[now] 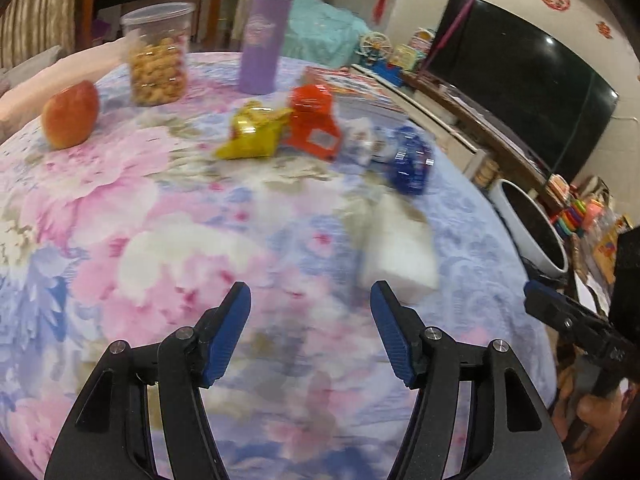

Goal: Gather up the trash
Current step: 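Move both tools back toward the table, then grasp the yellow chip bag with left tool while right tool grasps white foam block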

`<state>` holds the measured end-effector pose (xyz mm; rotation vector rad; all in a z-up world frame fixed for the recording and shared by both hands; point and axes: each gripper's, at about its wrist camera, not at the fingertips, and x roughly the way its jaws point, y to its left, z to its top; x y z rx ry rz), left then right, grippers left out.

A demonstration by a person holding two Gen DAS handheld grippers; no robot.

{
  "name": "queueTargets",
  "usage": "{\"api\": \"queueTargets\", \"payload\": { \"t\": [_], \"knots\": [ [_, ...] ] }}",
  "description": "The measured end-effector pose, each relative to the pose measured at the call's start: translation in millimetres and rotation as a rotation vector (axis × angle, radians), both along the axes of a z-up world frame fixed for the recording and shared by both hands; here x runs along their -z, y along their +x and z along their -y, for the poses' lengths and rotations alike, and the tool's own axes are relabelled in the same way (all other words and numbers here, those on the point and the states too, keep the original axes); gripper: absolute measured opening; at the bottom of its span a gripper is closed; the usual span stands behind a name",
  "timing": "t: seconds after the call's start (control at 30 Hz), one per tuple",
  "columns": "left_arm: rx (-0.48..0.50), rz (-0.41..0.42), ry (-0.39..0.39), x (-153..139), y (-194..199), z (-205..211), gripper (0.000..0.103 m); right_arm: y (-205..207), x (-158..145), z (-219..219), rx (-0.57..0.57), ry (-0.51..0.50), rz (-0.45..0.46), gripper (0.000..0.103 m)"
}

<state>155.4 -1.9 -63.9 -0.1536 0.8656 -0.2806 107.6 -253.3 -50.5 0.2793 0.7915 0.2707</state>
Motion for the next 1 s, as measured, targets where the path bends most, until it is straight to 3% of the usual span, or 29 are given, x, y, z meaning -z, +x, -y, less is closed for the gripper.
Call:
{"api": "queueTargets", "payload": {
  "t": [0.33,0.67,1.0],
  "knots": [
    [-0.048,-0.032,0.017,9,32,-46,0.064,14,8,-56,-0.064,0.032,-0.021,0.096],
    [0.008,-0.051,-0.002,5,85,-48,0.076,39,17,-97,-0.088,0.028,-0.037,0.096],
    [0.037,-0.036,0.048,7,141,-33,0.076,63,23,-105,-0.045,-0.041,-0.020,0.096]
  ]
}}
